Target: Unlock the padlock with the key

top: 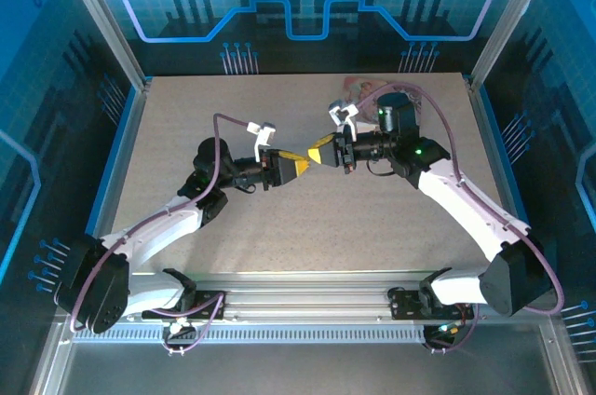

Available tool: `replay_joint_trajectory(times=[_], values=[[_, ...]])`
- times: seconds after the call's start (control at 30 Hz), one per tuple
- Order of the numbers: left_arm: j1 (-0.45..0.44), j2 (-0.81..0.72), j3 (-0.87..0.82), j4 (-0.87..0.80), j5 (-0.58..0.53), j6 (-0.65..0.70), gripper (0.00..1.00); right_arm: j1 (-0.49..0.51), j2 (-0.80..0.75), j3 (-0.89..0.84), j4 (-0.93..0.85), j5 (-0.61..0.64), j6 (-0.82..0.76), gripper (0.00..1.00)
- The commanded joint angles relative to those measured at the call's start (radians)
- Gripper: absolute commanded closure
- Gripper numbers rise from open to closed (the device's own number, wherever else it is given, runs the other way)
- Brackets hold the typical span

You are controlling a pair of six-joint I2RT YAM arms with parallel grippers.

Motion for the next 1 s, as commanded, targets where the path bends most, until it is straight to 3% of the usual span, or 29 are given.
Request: replay_joint_trajectory(times=[0.0,0.17,0.5,0.7,0.83,0.97], values=[[0.005,0.016,0.023,0.047,0.022,-0.015,0.74,0.015,0.011,0.001,0.023,-0.005,0.008,1.00],[0.005,0.026,0.022,0.072,0.023,-0.031,0.78,0.019,0.011,-0.002,0.023,-0.003,0.007,1.00],[0.005,0.023,0.015,0.050,0.021,-0.020,1.00,0.019,0.006,-0.003,0.023,0.016,0.007,1.00],[0.005,0.025,0.018,0.024,0.015,0.003,1.00,0.014,0.002,-0.008,0.025,0.053,0.028,1.00],[0.005,0.030,0.040,-0.025,0.007,0.042,1.00,-0.003,-0.005,-0.004,-0.002,0.121,0.052,0.84],[0.005,0.051,0.094,-0.158,-0.027,0.121,1.00,-0.052,-0.017,0.015,-0.098,0.254,0.081,0.53]])
